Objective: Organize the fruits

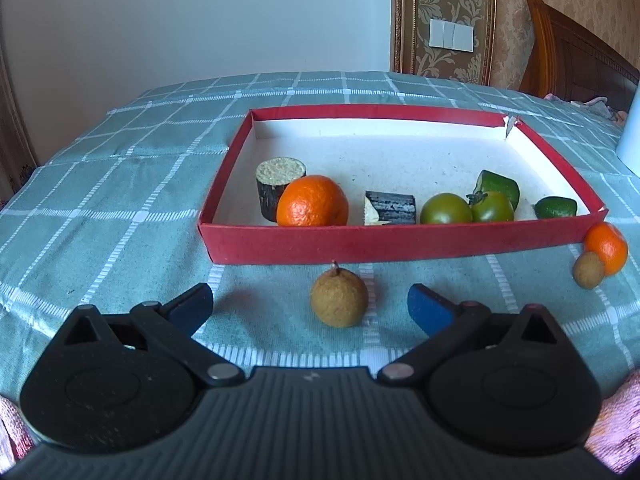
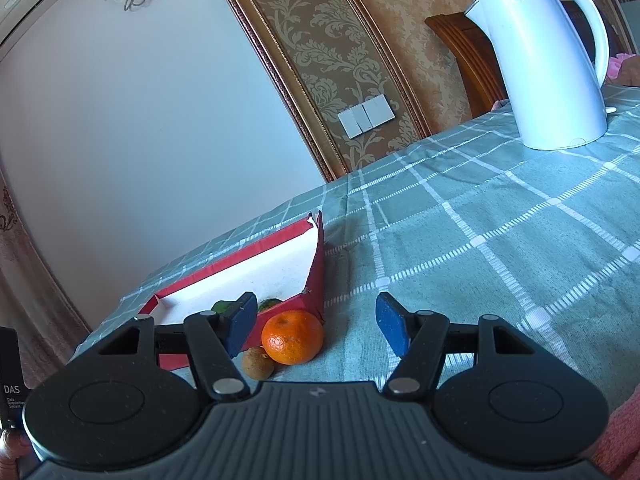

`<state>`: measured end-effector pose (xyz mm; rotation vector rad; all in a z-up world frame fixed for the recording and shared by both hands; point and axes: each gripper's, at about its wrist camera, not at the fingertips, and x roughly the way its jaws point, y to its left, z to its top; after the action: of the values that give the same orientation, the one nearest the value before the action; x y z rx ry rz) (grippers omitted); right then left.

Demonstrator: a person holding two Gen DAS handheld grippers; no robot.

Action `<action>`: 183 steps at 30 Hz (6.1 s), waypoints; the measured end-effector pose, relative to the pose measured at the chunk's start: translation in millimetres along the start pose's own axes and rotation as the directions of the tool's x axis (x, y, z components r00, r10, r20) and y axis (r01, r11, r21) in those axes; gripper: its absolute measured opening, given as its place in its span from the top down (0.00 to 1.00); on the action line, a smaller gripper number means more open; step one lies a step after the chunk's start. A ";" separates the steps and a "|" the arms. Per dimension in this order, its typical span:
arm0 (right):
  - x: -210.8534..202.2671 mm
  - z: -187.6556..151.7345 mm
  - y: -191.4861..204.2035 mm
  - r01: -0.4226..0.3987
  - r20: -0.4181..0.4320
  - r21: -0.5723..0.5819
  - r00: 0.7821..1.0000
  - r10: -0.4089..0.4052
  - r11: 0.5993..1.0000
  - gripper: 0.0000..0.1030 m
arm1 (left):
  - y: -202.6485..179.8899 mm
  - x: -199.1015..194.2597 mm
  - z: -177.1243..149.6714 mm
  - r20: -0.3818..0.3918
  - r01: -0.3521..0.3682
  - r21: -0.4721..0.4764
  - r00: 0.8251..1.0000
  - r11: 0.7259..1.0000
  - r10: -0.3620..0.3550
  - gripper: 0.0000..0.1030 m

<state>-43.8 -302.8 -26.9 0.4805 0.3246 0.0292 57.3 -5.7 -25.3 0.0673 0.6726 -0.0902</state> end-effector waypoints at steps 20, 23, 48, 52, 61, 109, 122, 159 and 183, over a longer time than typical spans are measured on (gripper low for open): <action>-1.9 1.0 -2.3 0.012 0.001 0.005 1.000 -0.012 1.000 0.37 | 4.4 -5.6 -5.2 0.029 0.023 -0.020 0.999 1.000 -0.022 0.19; -2.8 1.3 -3.3 0.009 0.006 0.008 1.000 -0.009 1.000 0.37 | 4.0 -6.9 -5.9 0.034 0.030 -0.016 0.999 0.999 -0.030 0.23; -5.4 1.5 -4.2 0.000 0.020 0.011 1.000 0.000 1.000 0.30 | 4.0 -13.7 -8.3 0.075 0.084 -0.011 0.994 0.996 -0.083 0.76; -5.2 1.6 -2.5 0.002 0.011 0.006 1.000 -0.002 1.000 0.30 | 2.4 -15.0 -8.3 0.082 0.077 -0.006 0.994 0.997 -0.076 0.76; 2.7 2.8 -0.5 0.003 -0.044 -0.007 0.999 -0.004 1.000 0.30 | 7.7 -22.0 -10.3 0.094 0.077 -0.015 0.993 0.997 -0.076 0.76; 39.7 -8.2 38.1 0.137 -0.247 -0.296 0.945 -0.215 0.945 0.16 | -21.3 13.4 70.5 0.138 -0.043 0.034 0.990 0.998 0.038 0.15; 40.5 -8.9 40.7 0.150 -0.245 -0.310 0.942 -0.231 0.939 0.16 | -4.2 -22.8 37.9 0.128 -0.035 -0.008 0.991 0.999 0.036 0.00; 10.6 -22.1 82.8 -0.018 -0.205 -0.489 0.974 -0.094 0.872 0.47 | 39.4 -24.3 -5.3 0.159 0.025 -0.150 0.987 0.988 -0.001 0.00; 58.1 -24.6 89.8 -0.061 -0.340 -0.415 0.936 -0.092 0.908 0.47 | 43.9 -21.4 -5.5 0.140 0.040 -0.176 0.990 0.984 -0.015 0.00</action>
<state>8.0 -206.0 -23.7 0.0367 0.6601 0.1685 41.8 39.7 -14.8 -0.1195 0.5403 -0.0602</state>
